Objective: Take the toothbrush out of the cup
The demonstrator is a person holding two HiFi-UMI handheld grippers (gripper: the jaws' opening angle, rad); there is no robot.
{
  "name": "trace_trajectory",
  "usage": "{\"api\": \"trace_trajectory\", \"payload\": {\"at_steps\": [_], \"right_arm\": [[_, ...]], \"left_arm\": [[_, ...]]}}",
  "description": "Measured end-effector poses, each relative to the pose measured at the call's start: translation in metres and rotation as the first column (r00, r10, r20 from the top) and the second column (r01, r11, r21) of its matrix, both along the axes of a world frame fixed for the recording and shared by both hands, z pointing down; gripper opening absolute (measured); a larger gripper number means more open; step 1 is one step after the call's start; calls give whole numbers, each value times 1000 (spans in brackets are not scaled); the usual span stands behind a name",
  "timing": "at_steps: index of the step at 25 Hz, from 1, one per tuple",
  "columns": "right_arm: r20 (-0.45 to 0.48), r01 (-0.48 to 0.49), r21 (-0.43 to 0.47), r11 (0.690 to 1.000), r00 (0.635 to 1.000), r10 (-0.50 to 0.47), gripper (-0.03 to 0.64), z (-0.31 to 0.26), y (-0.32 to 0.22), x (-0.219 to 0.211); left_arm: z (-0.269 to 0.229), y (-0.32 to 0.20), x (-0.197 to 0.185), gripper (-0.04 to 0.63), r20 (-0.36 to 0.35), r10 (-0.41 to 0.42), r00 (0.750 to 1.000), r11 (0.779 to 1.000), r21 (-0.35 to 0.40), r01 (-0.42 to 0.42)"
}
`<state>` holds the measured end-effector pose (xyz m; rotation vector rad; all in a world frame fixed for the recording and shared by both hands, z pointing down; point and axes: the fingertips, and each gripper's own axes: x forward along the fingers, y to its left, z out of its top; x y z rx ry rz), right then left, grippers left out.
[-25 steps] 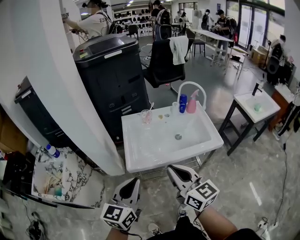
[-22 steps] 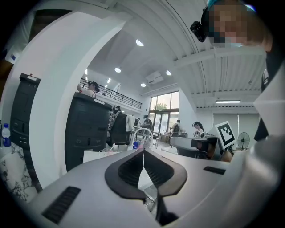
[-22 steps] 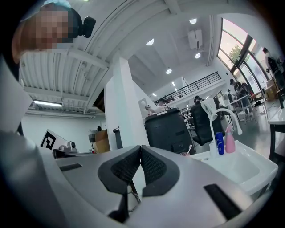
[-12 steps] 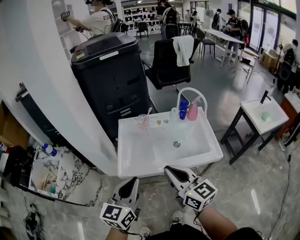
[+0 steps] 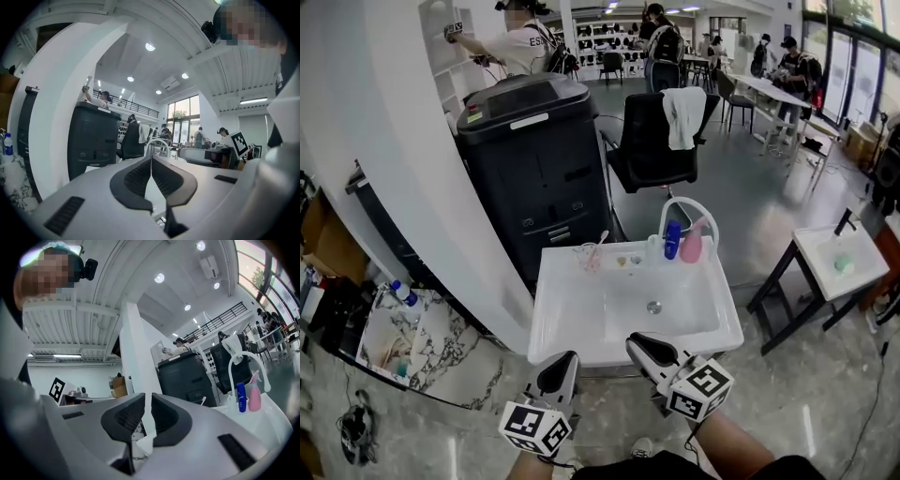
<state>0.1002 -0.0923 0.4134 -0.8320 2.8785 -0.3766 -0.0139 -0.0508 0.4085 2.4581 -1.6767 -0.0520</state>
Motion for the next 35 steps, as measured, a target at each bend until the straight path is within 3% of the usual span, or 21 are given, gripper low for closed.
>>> {"api": "trace_trajectory", "payload": {"at_steps": [5,8,12,26,35], "right_arm": [[6,19,24,1000,1000,-20,88,-12,-11,9],[12,20,38,999,1000,-21,111,-16,-18,15],[21,16,47,999,1000,-17,132,-19,-28,21],[52,-16,57,998,999,13,149,-22,-75,23],[47,-80,20,997,996,79,155,-8,-127,2]], "left_arm": [[-11,-9,9,34,17,-19,1000,1000,24,19],[-12,-16,13,140,27,-29,999,999,35,28],[-13,-25,19,215,46,-37,998,999,38,35],[-12,-64,24,261,77,-20,997,997,73,14],[-2,-115,-5,267,71,22,997,996,86,-28]]}}
